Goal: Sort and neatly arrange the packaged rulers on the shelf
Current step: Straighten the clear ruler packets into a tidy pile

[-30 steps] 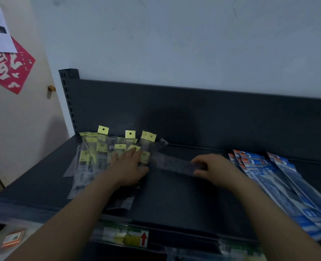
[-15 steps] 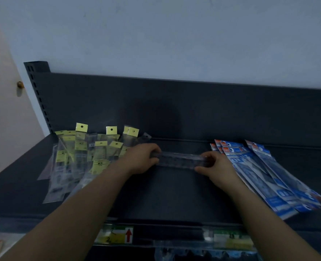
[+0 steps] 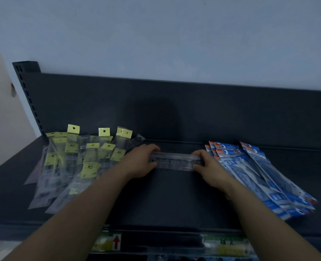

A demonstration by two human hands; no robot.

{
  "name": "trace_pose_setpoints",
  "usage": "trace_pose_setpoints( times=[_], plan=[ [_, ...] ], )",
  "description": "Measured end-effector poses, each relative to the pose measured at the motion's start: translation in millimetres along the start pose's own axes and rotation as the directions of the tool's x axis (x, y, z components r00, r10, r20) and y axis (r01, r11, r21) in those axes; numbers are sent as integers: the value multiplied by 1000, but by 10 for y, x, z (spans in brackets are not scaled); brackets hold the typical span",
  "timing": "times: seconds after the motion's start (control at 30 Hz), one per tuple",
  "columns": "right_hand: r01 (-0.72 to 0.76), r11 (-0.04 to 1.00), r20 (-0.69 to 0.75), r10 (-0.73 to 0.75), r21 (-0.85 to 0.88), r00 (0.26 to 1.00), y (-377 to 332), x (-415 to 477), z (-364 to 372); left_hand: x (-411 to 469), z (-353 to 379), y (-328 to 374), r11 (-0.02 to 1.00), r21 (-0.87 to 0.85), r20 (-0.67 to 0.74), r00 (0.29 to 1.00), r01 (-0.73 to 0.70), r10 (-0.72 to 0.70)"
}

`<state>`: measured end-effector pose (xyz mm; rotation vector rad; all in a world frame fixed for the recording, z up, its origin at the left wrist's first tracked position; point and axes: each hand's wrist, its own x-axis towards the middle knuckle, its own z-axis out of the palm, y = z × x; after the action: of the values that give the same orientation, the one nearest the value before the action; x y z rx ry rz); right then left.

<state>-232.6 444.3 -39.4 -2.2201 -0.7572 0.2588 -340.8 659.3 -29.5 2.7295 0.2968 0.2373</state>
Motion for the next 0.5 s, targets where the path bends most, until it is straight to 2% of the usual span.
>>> trace_pose_setpoints(
  times=[0.27,0.43,0.5],
  plan=[
    [-42,999,-100,40,-19,994,352,150,-417,376,231,274,993,-118,-95,995,-22,11],
    [-41,999,-127,37,-32,991,412,259,-505,522,275,311,947,-316,-133,986,58,-105],
    [-30,999,-130,26,-26,991,379,297,-452,537,282,319,940,-340,-147,984,41,-97]
  ],
)
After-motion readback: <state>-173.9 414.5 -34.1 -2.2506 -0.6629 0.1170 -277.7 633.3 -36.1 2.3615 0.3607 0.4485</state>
